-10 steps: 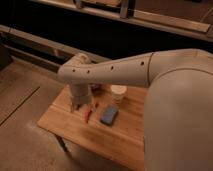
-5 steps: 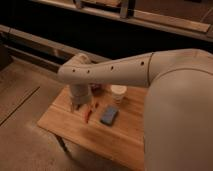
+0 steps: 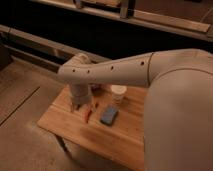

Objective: Place the pepper on the white sponge

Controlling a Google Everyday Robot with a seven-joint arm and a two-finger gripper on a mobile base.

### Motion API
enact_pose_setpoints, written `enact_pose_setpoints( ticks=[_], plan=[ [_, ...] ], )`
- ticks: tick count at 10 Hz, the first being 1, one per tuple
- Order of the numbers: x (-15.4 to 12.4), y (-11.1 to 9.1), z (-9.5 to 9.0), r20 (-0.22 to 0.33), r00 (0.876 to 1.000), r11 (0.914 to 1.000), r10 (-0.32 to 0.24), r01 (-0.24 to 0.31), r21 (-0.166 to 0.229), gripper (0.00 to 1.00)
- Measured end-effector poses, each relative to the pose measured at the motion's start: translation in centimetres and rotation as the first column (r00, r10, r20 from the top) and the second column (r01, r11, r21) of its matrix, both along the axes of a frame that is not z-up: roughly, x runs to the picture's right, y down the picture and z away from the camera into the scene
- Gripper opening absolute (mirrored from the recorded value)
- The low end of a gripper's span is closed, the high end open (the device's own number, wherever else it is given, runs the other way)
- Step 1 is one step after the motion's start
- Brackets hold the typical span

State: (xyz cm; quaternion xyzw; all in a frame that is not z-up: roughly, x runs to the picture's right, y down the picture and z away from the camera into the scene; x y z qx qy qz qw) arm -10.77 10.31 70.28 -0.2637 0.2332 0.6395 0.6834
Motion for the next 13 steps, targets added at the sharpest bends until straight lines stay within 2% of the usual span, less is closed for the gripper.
enact_pose_setpoints(
  ticks=[4, 7, 9, 11, 12, 13],
  plan=[
    [0.1, -0.2, 0.1, -0.012, 1.000, 0.9999, 0.009, -0.009, 0.008, 0.65],
    [1.4, -1.4, 1.8, -0.133, 0.990, 0.9972, 0.055, -0.048, 0.057, 0.65],
    [2.0, -1.9, 3.2, -0.215, 0.973, 0.9948, 0.080, -0.065, 0.078, 0.65],
    [2.5, -2.4, 4.4, -0.279, 0.949, 0.9865, 0.149, -0.123, 0.108, 0.65],
    [2.6, -2.4, 4.4, -0.295, 0.940, 0.9828, 0.173, -0.145, 0.114, 0.65],
    [2.6, -2.4, 4.4, -0.299, 0.938, 0.9820, 0.178, -0.150, 0.115, 0.65]
  ],
)
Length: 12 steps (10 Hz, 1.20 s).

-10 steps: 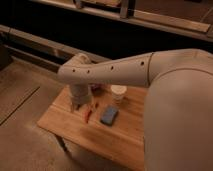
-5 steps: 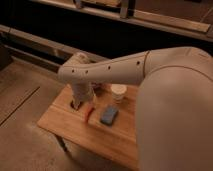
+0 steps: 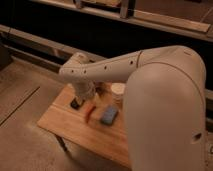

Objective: Place the pepper on the white sponge

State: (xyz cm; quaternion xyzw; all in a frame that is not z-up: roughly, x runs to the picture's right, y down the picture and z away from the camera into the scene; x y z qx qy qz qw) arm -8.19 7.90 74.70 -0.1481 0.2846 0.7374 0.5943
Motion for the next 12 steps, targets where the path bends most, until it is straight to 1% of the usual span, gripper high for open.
enact_pose_setpoints(
  ticks=[9, 10, 12],
  plan=[
    [0.1, -0.1, 0.1, -0.001, 1.000, 1.0000, 0.005, -0.005, 0.001, 0.65],
    [0.4, 0.0, 0.7, -0.008, 1.000, 1.0000, 0.001, -0.001, -0.008, 0.65],
    [0.9, 0.1, 2.4, -0.002, 1.000, 0.9989, -0.032, 0.031, -0.034, 0.65]
  ],
)
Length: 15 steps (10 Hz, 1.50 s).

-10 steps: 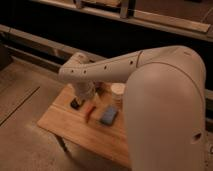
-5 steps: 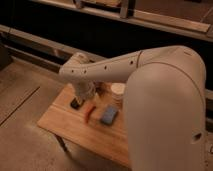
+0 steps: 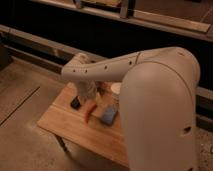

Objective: Place the pepper on the white sponge

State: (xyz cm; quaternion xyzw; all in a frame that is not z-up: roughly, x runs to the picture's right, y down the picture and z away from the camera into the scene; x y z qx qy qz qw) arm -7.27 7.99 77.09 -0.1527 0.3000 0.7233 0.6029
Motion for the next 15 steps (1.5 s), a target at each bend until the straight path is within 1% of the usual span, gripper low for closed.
enact_pose_setpoints(
  ticks=[1, 4, 7, 9, 10, 11, 15],
  plan=[
    [-0.2, -0.1, 0.7, 0.011, 1.000, 0.9999, -0.011, 0.011, -0.009, 0.65],
    [-0.2, -0.4, 1.6, 0.025, 1.000, 0.9998, -0.012, 0.013, -0.017, 0.65],
    [0.1, 0.1, 2.4, 0.023, 1.000, 0.9992, 0.002, -0.002, -0.040, 0.65],
    [0.4, 0.8, 3.0, 0.016, 1.000, 0.9978, 0.002, -0.001, -0.066, 0.65],
    [0.6, 1.3, 3.5, 0.009, 1.000, 0.9963, -0.007, 0.008, -0.085, 0.65],
    [0.5, 1.4, 3.8, 0.009, 1.000, 0.9953, -0.015, 0.015, -0.095, 0.65],
    [-0.4, 2.1, 5.4, 0.026, 0.999, 0.9899, -0.035, 0.039, -0.136, 0.65]
  ],
)
